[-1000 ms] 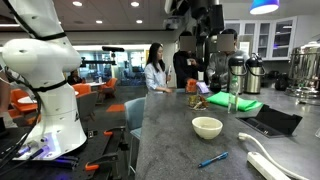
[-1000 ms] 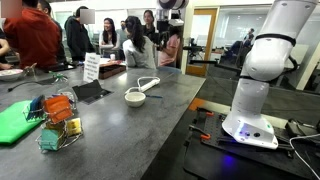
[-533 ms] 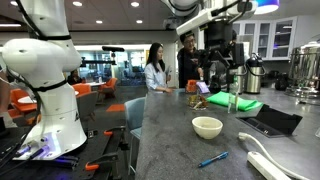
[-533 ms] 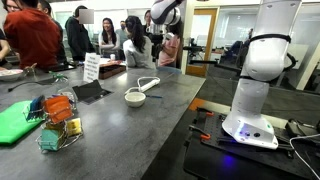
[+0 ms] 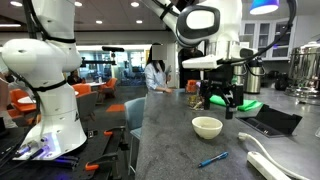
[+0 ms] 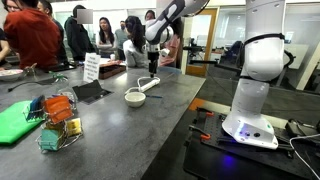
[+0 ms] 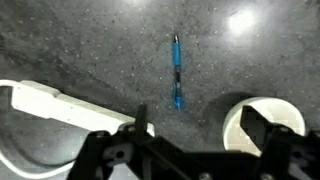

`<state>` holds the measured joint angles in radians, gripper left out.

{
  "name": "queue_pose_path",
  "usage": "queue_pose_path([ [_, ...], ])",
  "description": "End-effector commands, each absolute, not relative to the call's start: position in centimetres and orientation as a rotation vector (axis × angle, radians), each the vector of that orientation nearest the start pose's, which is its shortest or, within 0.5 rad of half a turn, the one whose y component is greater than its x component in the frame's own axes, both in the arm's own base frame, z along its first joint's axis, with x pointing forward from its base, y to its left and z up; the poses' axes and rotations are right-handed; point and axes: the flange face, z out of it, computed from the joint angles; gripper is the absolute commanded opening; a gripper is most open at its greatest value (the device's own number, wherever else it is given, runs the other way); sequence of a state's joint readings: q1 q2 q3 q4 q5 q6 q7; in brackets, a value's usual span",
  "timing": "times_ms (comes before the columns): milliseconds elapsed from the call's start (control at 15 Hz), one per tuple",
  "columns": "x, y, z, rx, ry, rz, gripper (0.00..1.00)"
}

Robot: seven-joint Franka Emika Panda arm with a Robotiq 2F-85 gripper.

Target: Put the pen in the bowl

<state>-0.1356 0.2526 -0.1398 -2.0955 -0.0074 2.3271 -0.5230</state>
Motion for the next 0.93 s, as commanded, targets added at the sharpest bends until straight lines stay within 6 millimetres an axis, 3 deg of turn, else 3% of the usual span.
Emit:
queue_pose_path([
  [0,55.8,-15.4,26.9,-3.144,-0.401,0.053,1.00],
  [400,56.3,-14.6,22.6,-3.126,-0.434,0.083,1.00],
  [867,57.5,-14.7,19.6,-3.096,-0.471,0.069,1.00],
])
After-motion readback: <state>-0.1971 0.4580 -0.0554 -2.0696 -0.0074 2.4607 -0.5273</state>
